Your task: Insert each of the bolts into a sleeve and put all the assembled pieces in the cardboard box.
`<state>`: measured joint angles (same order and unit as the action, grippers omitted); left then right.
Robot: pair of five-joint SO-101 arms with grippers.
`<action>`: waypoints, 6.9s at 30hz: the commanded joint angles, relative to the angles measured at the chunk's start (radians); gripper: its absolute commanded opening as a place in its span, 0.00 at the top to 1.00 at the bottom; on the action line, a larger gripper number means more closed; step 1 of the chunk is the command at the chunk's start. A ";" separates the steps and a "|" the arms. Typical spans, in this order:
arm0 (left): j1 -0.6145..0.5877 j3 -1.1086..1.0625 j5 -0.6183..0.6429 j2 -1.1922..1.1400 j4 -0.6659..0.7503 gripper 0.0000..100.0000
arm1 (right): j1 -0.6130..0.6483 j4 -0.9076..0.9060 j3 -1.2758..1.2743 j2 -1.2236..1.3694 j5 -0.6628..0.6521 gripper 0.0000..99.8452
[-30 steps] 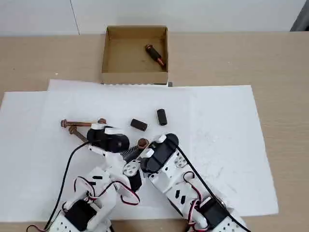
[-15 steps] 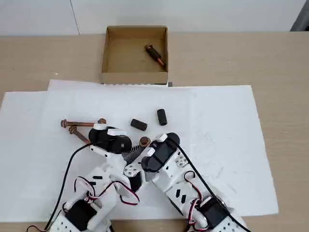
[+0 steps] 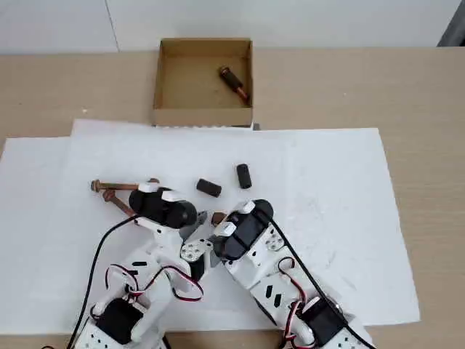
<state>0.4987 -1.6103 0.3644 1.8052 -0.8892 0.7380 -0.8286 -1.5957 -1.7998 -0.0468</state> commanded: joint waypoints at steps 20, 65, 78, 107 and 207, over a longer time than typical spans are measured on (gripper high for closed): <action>-0.402 0.265 -0.187 0.009 -0.110 0.99 | -0.222 0.025 0.055 -0.013 0.009 1.00; -0.531 -0.044 -0.479 0.011 -0.104 0.99 | -0.478 0.067 0.891 0.895 0.181 1.00; -0.532 -0.044 -0.479 0.011 -0.104 0.99 | -0.478 0.124 1.197 1.265 0.078 1.00; -0.537 -0.044 -0.476 0.011 -0.104 0.99 | -0.404 0.478 1.754 2.094 -0.597 1.00; -0.545 -0.044 -0.474 0.011 -0.104 0.99 | -0.309 -0.662 1.754 1.917 -0.471 0.99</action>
<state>-0.0368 -1.6579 -0.1082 1.8052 -0.9996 0.4051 -1.4853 0.1120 0.0982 -0.4319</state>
